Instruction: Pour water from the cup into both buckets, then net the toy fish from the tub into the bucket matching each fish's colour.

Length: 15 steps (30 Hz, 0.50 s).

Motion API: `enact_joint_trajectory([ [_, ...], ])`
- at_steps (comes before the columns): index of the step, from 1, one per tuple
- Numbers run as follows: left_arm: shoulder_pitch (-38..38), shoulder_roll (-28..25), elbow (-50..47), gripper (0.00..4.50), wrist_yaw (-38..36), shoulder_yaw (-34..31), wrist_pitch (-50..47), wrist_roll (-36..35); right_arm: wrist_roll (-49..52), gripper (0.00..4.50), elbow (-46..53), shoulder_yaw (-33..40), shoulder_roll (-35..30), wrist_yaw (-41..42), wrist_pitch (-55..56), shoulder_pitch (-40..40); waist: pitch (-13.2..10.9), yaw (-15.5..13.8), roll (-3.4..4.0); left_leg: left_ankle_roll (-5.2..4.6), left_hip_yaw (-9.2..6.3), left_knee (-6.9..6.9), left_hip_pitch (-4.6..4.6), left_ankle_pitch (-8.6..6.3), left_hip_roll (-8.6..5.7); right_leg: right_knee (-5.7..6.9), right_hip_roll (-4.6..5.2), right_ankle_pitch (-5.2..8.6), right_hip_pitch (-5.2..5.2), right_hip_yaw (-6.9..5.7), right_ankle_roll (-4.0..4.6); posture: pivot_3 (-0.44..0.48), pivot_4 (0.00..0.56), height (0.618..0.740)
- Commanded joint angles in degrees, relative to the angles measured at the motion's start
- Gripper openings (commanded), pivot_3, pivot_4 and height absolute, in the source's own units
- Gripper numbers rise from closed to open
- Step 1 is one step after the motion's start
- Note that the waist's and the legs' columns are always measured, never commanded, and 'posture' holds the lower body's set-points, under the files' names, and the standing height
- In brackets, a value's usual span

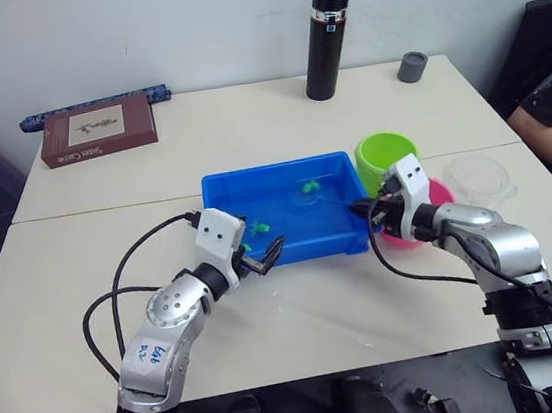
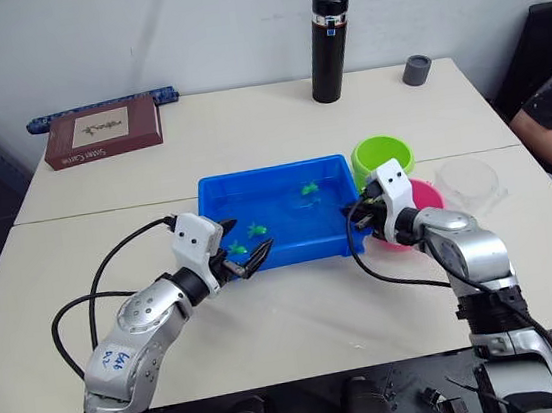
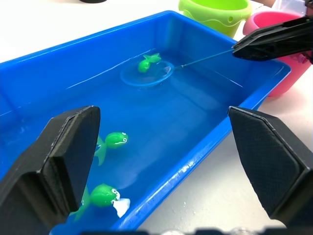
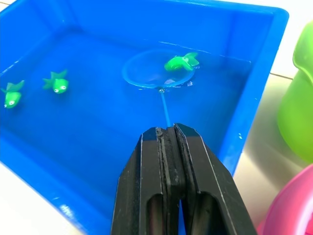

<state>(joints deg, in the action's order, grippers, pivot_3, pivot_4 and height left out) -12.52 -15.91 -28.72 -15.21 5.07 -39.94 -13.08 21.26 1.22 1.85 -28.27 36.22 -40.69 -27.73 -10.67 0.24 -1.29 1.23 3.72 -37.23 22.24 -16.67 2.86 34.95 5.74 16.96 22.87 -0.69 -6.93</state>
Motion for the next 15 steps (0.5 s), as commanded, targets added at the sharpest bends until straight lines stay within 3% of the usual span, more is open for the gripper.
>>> enact_joint_trajectory([
  [1,-0.65,0.12,-1.15,4.48,-0.42,0.07,1.23,0.05,0.31,0.0,4.4,1.79,-0.68,-1.09,0.39,0.72,0.0,0.02,0.0,0.0,0.0,0.0,0.0,0.0,0.0,-0.01,0.0,0.0,0.0,0.0,0.0,0.0,0.15,0.74],
  [8,-1.06,0.19,-0.72,4.48,-0.8,0.26,1.42,0.14,-0.57,0.0,6.86,2.06,-1.12,-1.93,1.97,2.32,0.0,-0.01,0.0,0.0,0.0,-0.01,0.0,0.0,0.0,-0.02,0.0,0.0,0.0,0.0,0.0,0.0,0.15,0.74],
  [15,-1.19,-0.07,-0.66,4.48,-1.31,0.43,1.85,0.22,-1.01,0.0,17.31,3.58,-3.74,-2.12,4.97,6.75,0.0,-0.1,0.0,0.0,-0.01,0.04,0.03,0.0,-0.01,-0.11,0.0,0.01,0.0,-0.01,0.01,0.0,0.15,0.74],
])
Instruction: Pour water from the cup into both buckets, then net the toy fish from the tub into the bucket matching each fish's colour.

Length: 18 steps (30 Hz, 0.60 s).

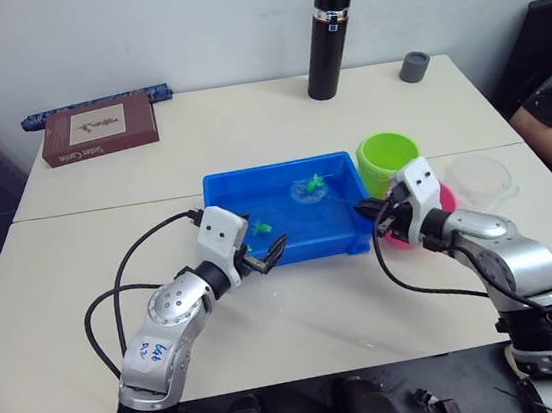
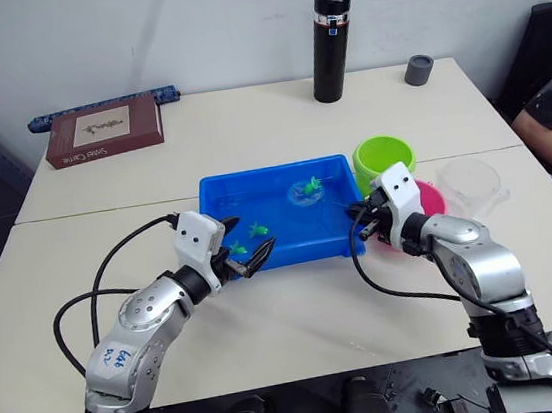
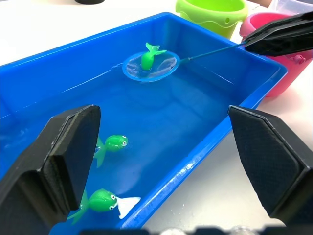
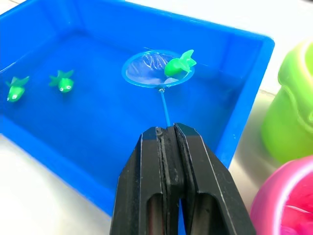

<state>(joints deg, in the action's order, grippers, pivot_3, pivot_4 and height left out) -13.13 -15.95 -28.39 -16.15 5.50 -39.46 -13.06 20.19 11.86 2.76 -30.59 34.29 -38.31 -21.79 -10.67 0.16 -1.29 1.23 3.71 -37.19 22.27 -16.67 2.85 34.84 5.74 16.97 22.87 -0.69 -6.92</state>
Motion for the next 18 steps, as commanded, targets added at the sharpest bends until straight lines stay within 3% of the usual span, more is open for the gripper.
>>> enact_joint_trajectory([
  [1,-0.57,-0.02,-0.96,4.48,-0.41,-0.05,1.38,0.16,0.12,0.0,8.26,3.0,-1.86,-0.16,3.27,1.43,0.0,0.01,0.0,0.0,0.0,0.0,0.01,0.0,0.0,-0.01,0.0,0.0,0.0,0.0,0.0,0.0,0.15,0.74],
  [10,-1.42,0.06,-0.13,4.48,-1.19,0.29,1.7,-0.02,2.24,0.0,17.62,7.61,-3.38,-2.98,0.7,2.63,0.0,-0.02,0.0,0.01,-0.02,-0.02,-0.01,0.0,0.0,0.01,-0.01,0.0,0.0,-0.01,0.0,0.0,0.15,0.74],
  [18,-2.73,0.05,1.02,4.48,-2.71,1.09,2.58,-0.16,-1.76,0.0,16.37,11.8,-7.33,-5.22,4.78,3.67,0.0,-0.14,0.0,0.0,-0.02,-0.01,0.01,0.0,-0.01,-0.03,0.0,0.01,0.0,-0.01,0.02,0.0,0.15,0.74],
])
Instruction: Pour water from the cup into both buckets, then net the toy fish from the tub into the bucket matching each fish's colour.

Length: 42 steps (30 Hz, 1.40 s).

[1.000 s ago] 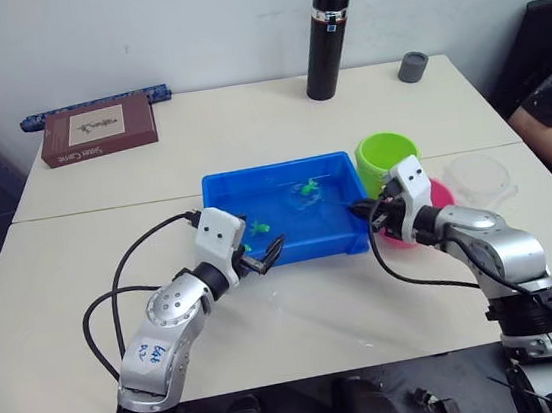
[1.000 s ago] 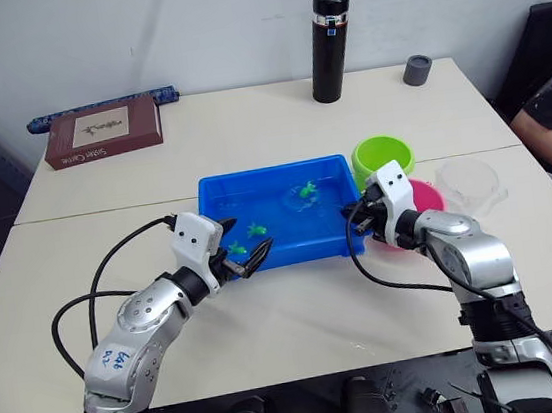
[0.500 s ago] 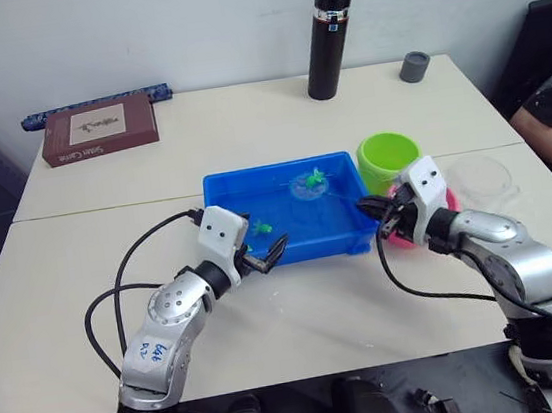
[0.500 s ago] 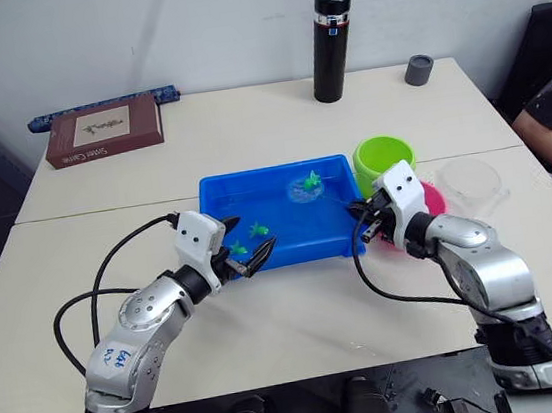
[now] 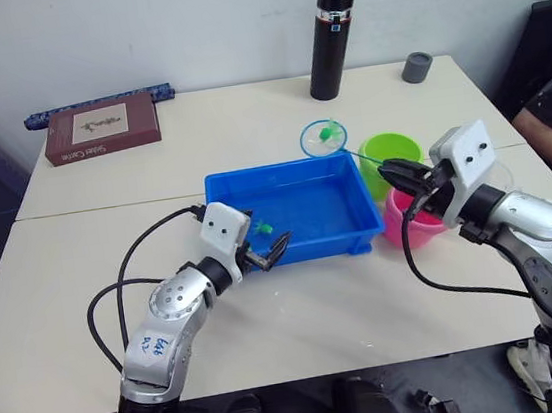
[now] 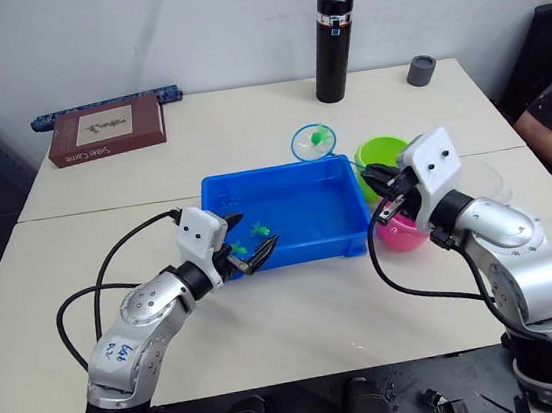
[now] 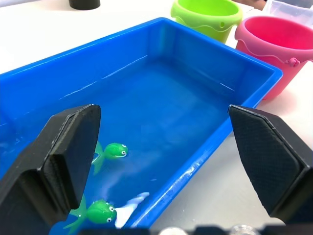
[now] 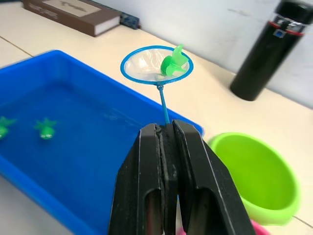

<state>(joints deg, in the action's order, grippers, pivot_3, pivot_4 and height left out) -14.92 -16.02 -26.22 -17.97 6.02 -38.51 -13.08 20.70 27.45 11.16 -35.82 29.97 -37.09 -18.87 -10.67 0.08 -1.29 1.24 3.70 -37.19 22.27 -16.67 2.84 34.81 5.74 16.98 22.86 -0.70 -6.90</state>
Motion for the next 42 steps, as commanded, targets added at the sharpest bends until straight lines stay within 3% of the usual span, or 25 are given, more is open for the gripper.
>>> enact_joint_trajectory([
  [1,-1.14,0.18,-1.02,4.48,-1.09,0.71,1.69,-0.17,-3.8,0.0,-0.1,3.62,-3.05,-0.71,5.71,1.67,0.0,-0.07,0.0,0.0,0.0,0.0,0.01,0.0,0.0,-0.02,0.0,0.0,0.0,0.0,0.0,0.0,0.15,0.74],
  [11,-2.62,0.01,-1.73,4.48,-3.9,2.52,3.03,-0.61,-9.97,0.0,-7.96,5.95,-4.62,-1.39,17.09,7.79,0.0,-0.01,0.0,-0.02,0.02,-0.02,0.0,0.0,-0.01,-0.03,-0.04,-0.01,-0.03,0.0,-0.02,0.0,0.15,0.74],
  [19,-3.93,-0.05,-1.53,4.48,-4.52,2.3,2.94,-0.58,-11.73,0.0,-15.49,7.09,-4.4,-3.08,21.23,6.9,0.0,0.02,0.0,-0.02,0.02,-0.06,-0.03,0.02,-0.01,0.01,-0.07,-0.03,-0.04,0.03,-0.05,0.0,0.15,0.74],
  [28,-3.83,-0.05,-1.8,4.48,-4.55,2.33,2.99,-0.32,-20.6,0.0,-22.87,2.82,-6.51,-3.9,33.7,6.24,0.0,0.06,0.0,0.0,0.03,-0.07,-0.03,0.03,-0.02,0.02,-0.08,-0.03,-0.05,0.03,-0.05,0.0,0.15,0.74],
  [35,-3.39,-0.13,-2.24,4.48,-4.21,2.15,2.84,-0.23,-32.83,0.0,-28.71,-1.72,-11.36,-7.3,49.59,7.12,0.0,0.05,0.01,0.03,0.04,-0.11,-0.04,0.05,-0.02,0.06,-0.08,-0.03,-0.05,0.05,-0.06,0.0,0.15,0.74],
  [42,-3.52,0.08,-2.13,4.48,-4.07,2.26,2.95,-0.27,-40.23,0.0,-37.19,-3.99,-14.54,-12.07,55.88,3.67,0.0,0.09,0.01,0.06,0.05,-0.16,-0.09,0.07,-0.02,0.08,-0.08,-0.03,-0.1,0.06,-0.07,0.0,0.15,0.74],
])
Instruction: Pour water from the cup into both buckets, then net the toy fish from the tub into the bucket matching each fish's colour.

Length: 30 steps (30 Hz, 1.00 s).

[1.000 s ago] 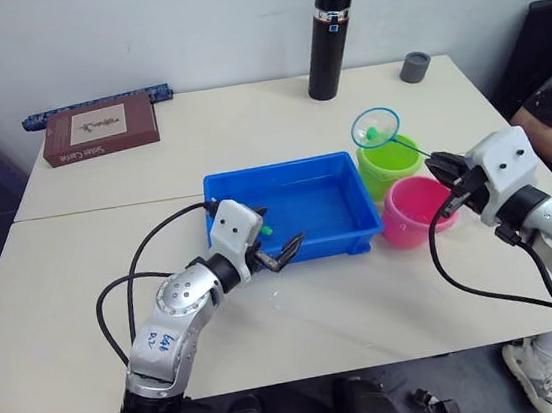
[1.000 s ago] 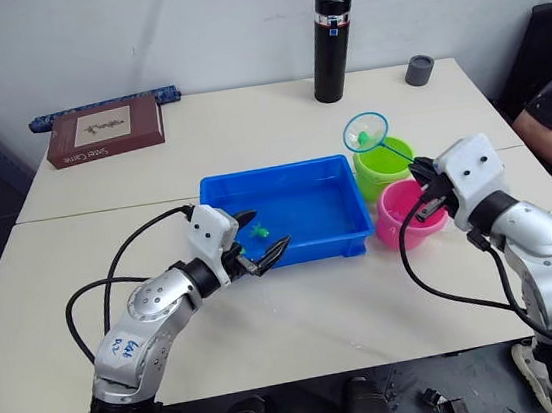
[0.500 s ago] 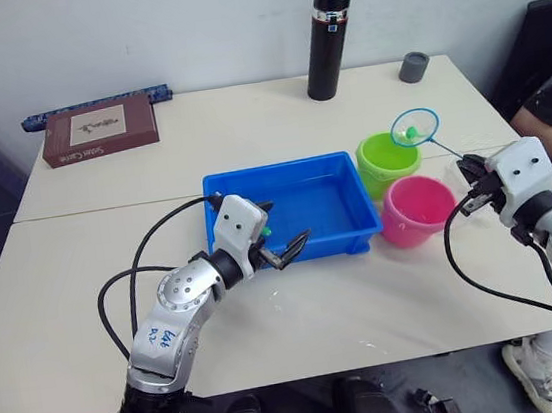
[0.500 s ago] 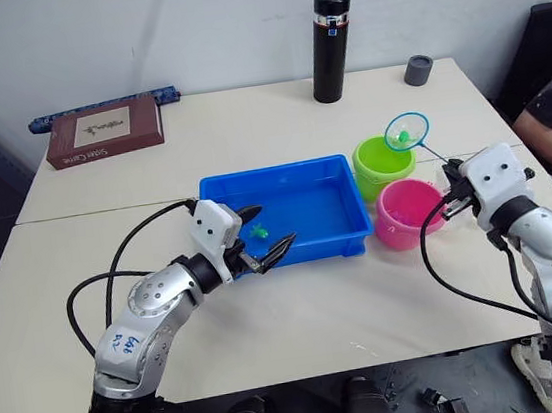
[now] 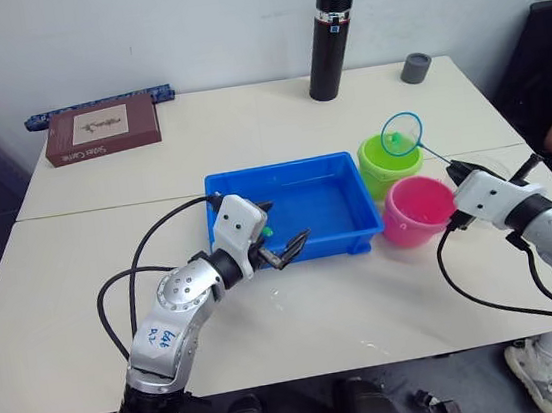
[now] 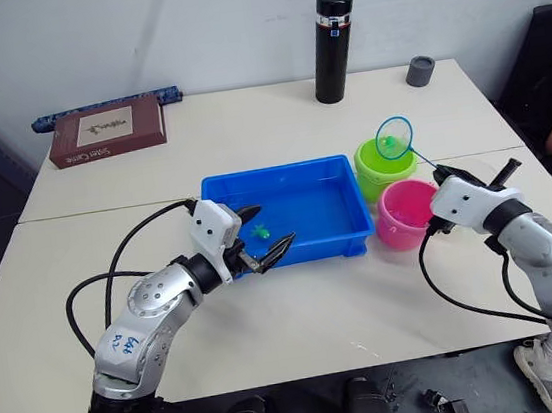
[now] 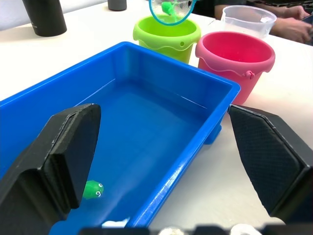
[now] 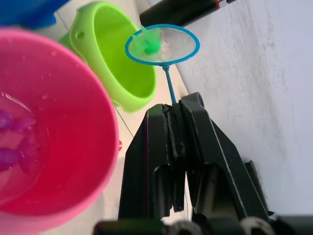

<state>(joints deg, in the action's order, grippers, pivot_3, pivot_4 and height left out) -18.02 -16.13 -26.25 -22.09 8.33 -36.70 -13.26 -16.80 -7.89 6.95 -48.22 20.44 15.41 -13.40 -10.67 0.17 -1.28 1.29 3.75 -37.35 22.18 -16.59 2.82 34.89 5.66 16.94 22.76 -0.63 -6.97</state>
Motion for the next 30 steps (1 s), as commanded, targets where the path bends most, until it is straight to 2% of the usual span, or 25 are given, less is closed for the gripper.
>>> enact_joint_trajectory([
  [1,-0.44,0.19,-2.07,4.48,0.04,-0.03,1.19,-0.08,-3.77,0.0,-2.9,-0.29,-2.72,-3.13,4.38,-2.31,0.0,0.01,0.0,0.01,0.0,0.0,-0.01,0.01,0.0,0.02,0.0,0.0,0.0,0.0,0.0,0.0,0.15,0.74],
  [11,-0.16,0.06,-2.04,4.48,0.04,-0.16,1.48,0.02,-16.63,0.0,-8.23,-5.67,-8.31,-11.67,13.86,-6.73,0.0,0.1,0.0,0.36,0.01,0.0,-0.03,0.23,0.0,0.05,0.0,0.0,0.0,0.03,0.0,0.0,0.15,0.74],
  [14,-0.17,0.06,-2.05,4.48,0.11,-0.26,1.47,0.02,-17.85,0.0,-8.53,-6.3,-8.99,-12.93,14.83,-7.51,0.0,0.1,0.0,0.37,0.01,0.01,-0.03,0.24,0.0,0.05,-0.01,0.0,0.0,0.04,0.0,0.0,0.15,0.74],
  [16,-0.16,-0.01,-2.04,4.48,0.21,-0.47,1.45,0.05,-14.31,0.0,-7.33,-4.77,-8.34,-11.56,14.18,-9.8,0.0,0.12,0.01,0.39,0.01,0.01,-0.03,0.25,0.0,0.06,-0.01,0.0,0.0,0.04,0.0,0.0,0.15,0.74],
  [19,-0.17,-0.1,-2.06,4.48,0.34,-0.78,1.33,0.02,-3.6,0.0,-3.57,-3.21,-5.62,-4.73,10.68,-13.32,-0.01,0.55,0.01,0.4,0.04,-0.01,-0.05,0.27,0.0,0.08,-0.01,-0.02,-0.01,0.07,-0.03,0.0,0.15,0.74],
  [21,0.06,-0.16,-2.28,4.48,0.41,-0.82,1.23,-0.01,7.13,0.0,2.44,-3.97,-3.13,3.1,6.0,-13.72,-0.01,0.67,0.01,0.41,0.01,0.02,-0.07,0.32,0.01,0.11,-0.04,-0.02,-0.03,0.06,-0.04,0.0,0.15,0.74],
  [24,0.27,-0.09,-2.64,4.48,0.78,-1.13,0.81,-0.15,18.08,0.0,12.65,-5.72,-0.17,11.36,-4.09,-12.15,0.0,0.37,0.01,0.43,-0.09,0.04,-0.08,0.34,0.05,0.13,-0.1,-0.02,-0.06,0.02,-0.04,0.0,0.15,0.74],
  [27,0.5,0.06,-3.02,4.48,1.38,-1.5,0.42,-0.22,22.75,0.0,19.14,-6.61,1.72,15.31,-11.58,-10.95,0.0,0.01,0.01,0.32,-0.09,0.01,-0.05,0.27,0.05,0.12,-0.06,-0.02,-0.07,0.02,-0.04,0.0,0.15,0.74],
  [30,1.02,-0.06,-3.72,4.48,1.87,-1.69,0.04,-0.18,23.54,0.0,21.45,-7.76,3.2,17.28,-14.99,-10.43,0.0,-0.24,0.01,0.01,-0.09,-0.07,-0.02,0.1,0.02,0.14,0.0,-0.02,-0.07,0.01,-0.04,0.0,0.15,0.74],
])
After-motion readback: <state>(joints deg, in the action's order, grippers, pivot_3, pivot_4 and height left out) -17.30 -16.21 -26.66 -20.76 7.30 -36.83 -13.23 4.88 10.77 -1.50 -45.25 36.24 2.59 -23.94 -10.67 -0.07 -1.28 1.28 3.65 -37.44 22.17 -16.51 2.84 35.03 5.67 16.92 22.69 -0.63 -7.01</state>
